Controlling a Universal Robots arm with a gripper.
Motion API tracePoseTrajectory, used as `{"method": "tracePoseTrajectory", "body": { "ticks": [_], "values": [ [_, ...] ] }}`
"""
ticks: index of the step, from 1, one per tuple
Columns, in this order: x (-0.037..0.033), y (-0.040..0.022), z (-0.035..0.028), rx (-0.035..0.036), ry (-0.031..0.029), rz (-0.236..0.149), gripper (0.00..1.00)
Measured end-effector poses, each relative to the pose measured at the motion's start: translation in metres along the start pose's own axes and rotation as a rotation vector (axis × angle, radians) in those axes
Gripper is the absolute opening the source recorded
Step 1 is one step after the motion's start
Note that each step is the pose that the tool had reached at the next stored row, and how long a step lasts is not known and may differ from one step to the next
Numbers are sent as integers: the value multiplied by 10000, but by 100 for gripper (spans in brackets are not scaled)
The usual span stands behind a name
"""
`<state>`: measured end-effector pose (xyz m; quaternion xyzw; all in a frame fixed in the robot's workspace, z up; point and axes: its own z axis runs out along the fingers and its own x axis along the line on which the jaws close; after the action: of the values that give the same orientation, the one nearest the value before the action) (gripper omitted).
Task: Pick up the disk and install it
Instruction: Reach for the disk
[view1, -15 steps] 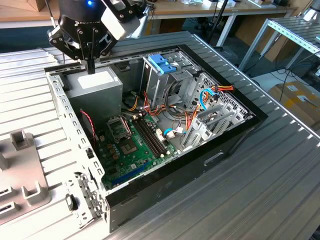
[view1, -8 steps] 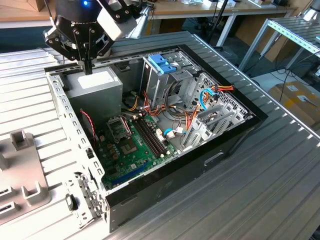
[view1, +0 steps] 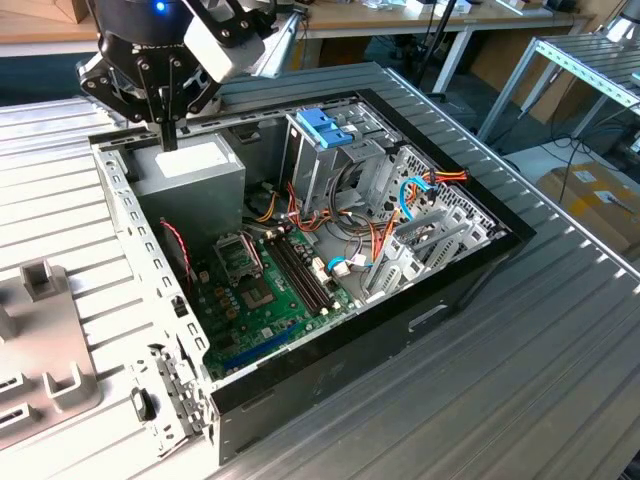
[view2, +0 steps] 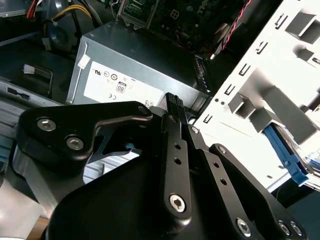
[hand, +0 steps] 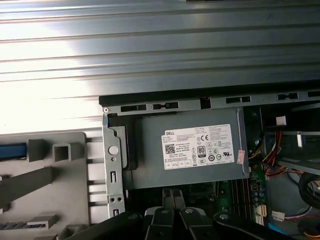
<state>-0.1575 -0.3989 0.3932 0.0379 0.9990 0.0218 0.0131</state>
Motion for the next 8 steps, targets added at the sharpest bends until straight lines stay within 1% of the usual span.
{"method": "tracePoseTrajectory", "body": {
  "ticks": [8],
  "values": [
    [20, -2, -1, 0, 1, 0, 11]
  ]
}}
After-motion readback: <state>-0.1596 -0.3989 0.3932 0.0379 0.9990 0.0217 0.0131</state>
